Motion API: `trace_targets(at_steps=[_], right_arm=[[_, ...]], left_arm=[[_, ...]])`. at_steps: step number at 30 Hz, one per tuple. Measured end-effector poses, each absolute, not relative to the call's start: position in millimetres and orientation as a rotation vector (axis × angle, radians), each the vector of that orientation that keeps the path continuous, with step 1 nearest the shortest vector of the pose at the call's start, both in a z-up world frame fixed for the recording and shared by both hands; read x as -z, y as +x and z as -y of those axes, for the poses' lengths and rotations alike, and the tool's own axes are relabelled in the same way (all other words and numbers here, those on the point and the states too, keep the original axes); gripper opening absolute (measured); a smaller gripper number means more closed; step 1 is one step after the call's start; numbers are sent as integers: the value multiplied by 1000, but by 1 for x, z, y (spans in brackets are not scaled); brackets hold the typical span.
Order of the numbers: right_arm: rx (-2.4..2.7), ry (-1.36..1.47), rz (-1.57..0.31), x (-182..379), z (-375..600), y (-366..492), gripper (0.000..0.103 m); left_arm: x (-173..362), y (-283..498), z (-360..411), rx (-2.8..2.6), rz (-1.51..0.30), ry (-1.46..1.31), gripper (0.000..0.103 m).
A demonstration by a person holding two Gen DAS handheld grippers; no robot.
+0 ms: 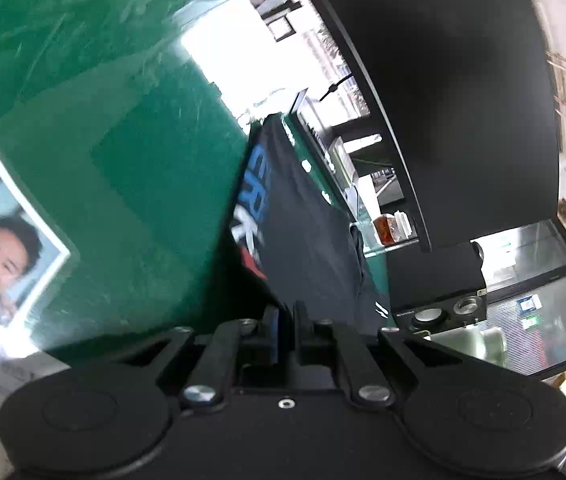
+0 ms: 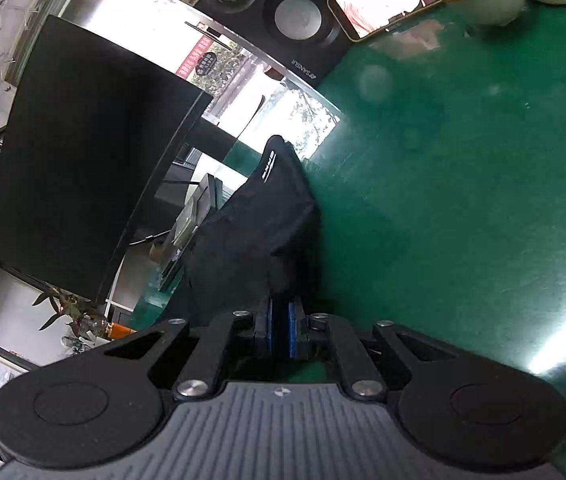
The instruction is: Fold clothes
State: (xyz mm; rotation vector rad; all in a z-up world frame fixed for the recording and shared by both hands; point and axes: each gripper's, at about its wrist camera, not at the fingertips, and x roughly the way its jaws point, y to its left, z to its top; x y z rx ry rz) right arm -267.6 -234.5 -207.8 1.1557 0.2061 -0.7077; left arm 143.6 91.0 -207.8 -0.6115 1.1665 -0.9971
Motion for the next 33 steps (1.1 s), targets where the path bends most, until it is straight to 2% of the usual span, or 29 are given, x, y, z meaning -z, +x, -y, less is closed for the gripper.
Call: trace_targets(at_steps=[4, 7, 8, 9, 11, 14, 16, 17, 18, 19, 20, 28, 30, 31, 33], right_arm=[[726, 1151, -230, 214, 233, -269, 8], [728, 1177, -256, 214, 230, -268, 15], [721, 1198, -249, 217, 229, -269, 23], [713, 1220, -241, 220, 229, -269, 26], [706, 1246, -229, 223, 228, -271, 28], [713, 1231, -228, 222, 228, -270, 28], [728, 1199, -229, 220, 228, -266, 29], [738, 1183, -234, 219, 228, -264, 26], [749, 1167, -240, 219, 227, -262, 22], [759, 1151, -245, 218, 227, -260, 16], [767, 1152, -249, 218, 226, -260, 16], [821, 1083, -329, 208, 205, -268, 14], [814, 1068, -353, 206, 201, -269, 17], [817, 1067, -353, 204, 199, -271, 23], [856, 1034, -350, 199, 197, -275, 35]], left_arm=[[207, 147, -99, 985, -1168, -628, 8], [214, 153, -94, 985, -1187, -627, 12], [217, 153, -92, 988, -1195, -624, 18], [219, 152, -89, 992, -1202, -621, 29], [223, 150, -82, 997, -1216, -613, 37], [223, 145, -67, 1028, -1225, -584, 42], [221, 142, -62, 1021, -1208, -549, 39], [221, 142, -60, 1016, -1204, -542, 34], [219, 141, -58, 999, -1192, -513, 16], [218, 141, -57, 988, -1187, -500, 8], [217, 141, -60, 971, -1184, -500, 6], [210, 144, -92, 841, -1142, -447, 5], [206, 140, -94, 829, -1108, -375, 6], [202, 138, -94, 818, -1085, -334, 6], [189, 127, -86, 766, -990, -171, 13]])
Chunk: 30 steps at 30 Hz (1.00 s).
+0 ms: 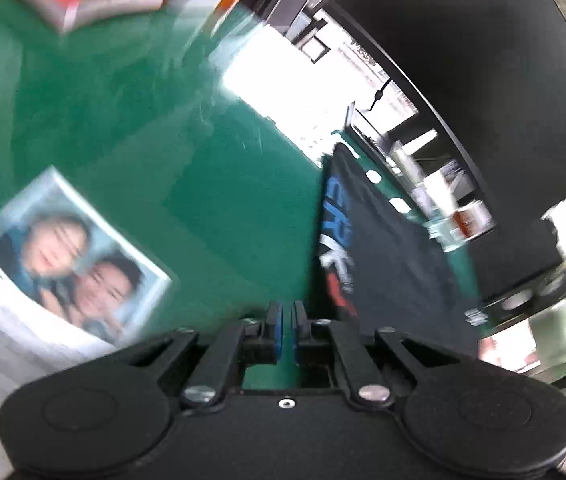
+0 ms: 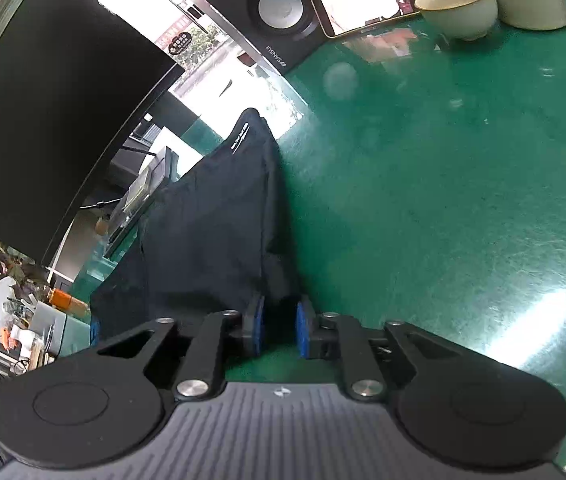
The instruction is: Fold clothes
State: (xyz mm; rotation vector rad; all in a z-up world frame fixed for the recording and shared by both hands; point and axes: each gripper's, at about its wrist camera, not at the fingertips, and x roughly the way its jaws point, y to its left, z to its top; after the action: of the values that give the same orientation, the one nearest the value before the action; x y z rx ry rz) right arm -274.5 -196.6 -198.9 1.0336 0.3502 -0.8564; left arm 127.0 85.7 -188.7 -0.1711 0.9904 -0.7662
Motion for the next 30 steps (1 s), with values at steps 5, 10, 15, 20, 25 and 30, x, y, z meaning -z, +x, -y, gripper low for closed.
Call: trace_targets(at_steps=[5, 10, 15, 20, 25, 30], right_arm=[[1044, 841, -341, 179, 190, -278, 56], [1070, 624, -339, 160, 179, -260, 49], [965, 502, -422, 156, 173, -220, 44], [861, 500, -548, 166, 175, -180, 45], [871, 502, -635, 184, 181, -174, 45], [874, 499, -638, 186, 179, -182, 45]], left_arm=[[166, 105, -69, 741, -843, 42, 32], [152, 89, -48, 805, -764, 100, 35], [151, 74, -10, 908, -721, 146, 45], [162, 64, 28, 952, -738, 229, 45], [179, 60, 40, 954, -777, 283, 46], [180, 58, 28, 960, -776, 301, 48]])
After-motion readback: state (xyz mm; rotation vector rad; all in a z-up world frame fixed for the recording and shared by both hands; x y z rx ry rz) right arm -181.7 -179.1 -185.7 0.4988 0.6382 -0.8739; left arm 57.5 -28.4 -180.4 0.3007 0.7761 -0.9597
